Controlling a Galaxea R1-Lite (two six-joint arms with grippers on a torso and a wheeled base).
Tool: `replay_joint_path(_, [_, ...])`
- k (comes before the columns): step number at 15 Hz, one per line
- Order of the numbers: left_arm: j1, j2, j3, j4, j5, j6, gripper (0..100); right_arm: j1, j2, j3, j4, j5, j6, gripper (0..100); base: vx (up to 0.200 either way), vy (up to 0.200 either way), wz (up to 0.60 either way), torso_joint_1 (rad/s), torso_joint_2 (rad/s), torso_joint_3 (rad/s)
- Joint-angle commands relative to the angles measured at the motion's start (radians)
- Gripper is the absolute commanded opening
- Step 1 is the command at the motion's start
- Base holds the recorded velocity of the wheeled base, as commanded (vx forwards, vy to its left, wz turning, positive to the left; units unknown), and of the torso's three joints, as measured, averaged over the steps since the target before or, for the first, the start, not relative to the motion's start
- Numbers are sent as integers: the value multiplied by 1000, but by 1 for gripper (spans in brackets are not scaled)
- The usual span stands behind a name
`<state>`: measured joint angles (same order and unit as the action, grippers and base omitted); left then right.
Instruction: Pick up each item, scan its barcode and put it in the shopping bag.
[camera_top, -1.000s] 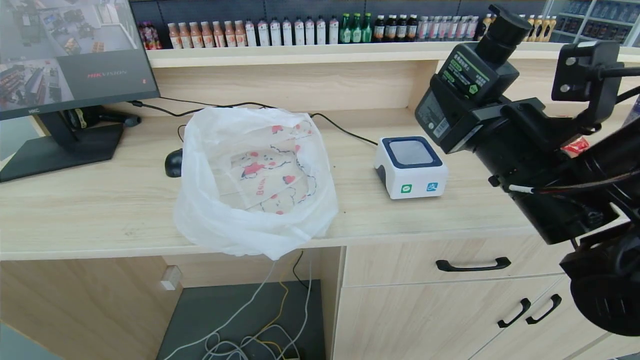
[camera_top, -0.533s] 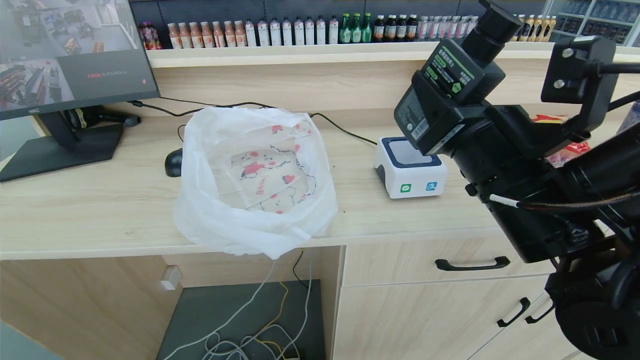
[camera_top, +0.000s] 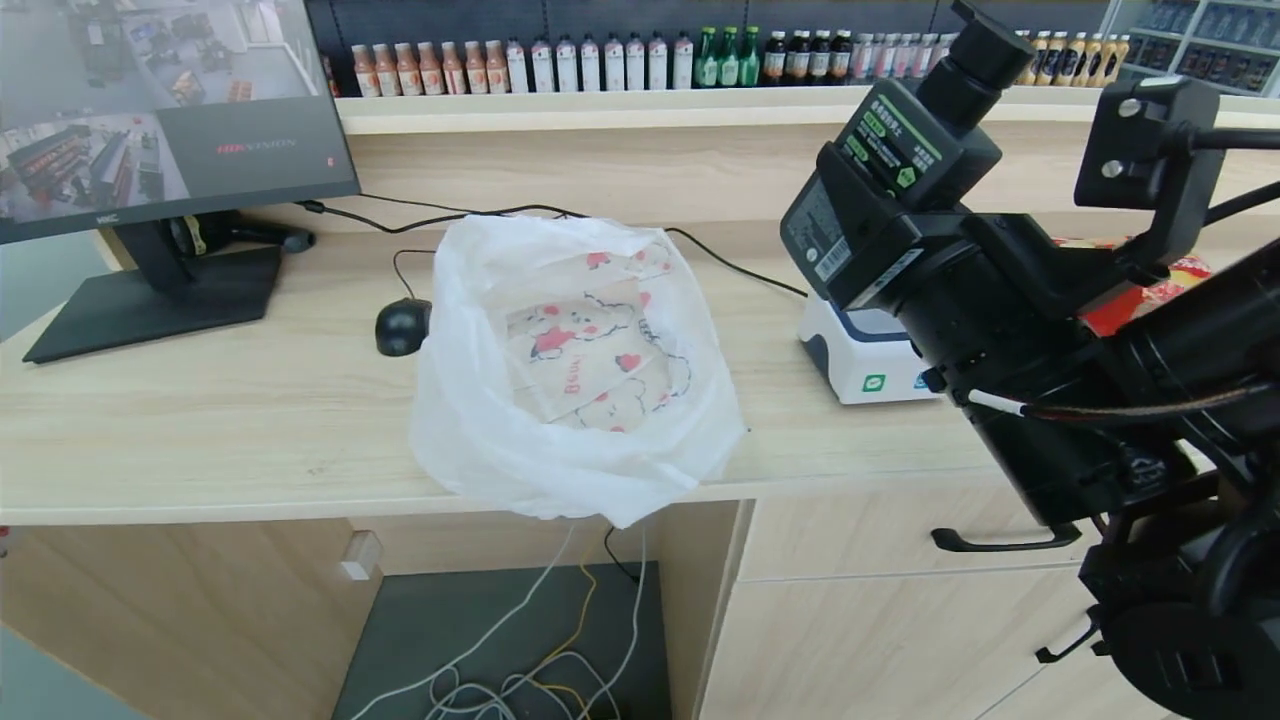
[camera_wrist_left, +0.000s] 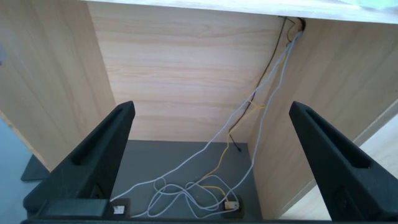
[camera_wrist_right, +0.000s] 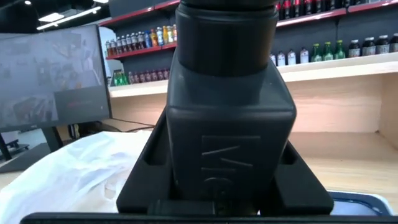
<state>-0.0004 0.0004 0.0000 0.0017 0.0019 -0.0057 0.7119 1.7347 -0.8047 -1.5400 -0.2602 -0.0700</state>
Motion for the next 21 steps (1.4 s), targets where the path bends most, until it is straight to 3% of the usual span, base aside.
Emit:
replay_joint_path(1, [0,0,0,0,0,0,100,0,9,2,-2,1,1,0,0,200,0,-12,2,2])
replay_joint_path(6, [0,0,0,0,0,1,100,0,19,-4,-2,4,3,0,0,200,0,-1,4,5])
replay_joint_path(12, [0,0,0,-2,0,6,100,-5,2,2,-2,3,18,0,0,0,0,0,0,0])
replay_joint_path(15, [0,0,0,-2,0,6,100,-12,-10,24,0,9,107,0,0,0,0,0,0,0])
replay_joint_path(17, [0,0,0,-2,0,6,100,-69,-10,25,1,52,184,0,0,0,0,0,0,0])
replay_joint_path(20, [0,0,0,-2,0,6,100,-175,3,32,8,237,315,0,0,0,0,0,0,0])
replay_joint_path(21, [0,0,0,-2,0,6,100,-198,8,21,11,254,338,0,0,0,0,0,0,0])
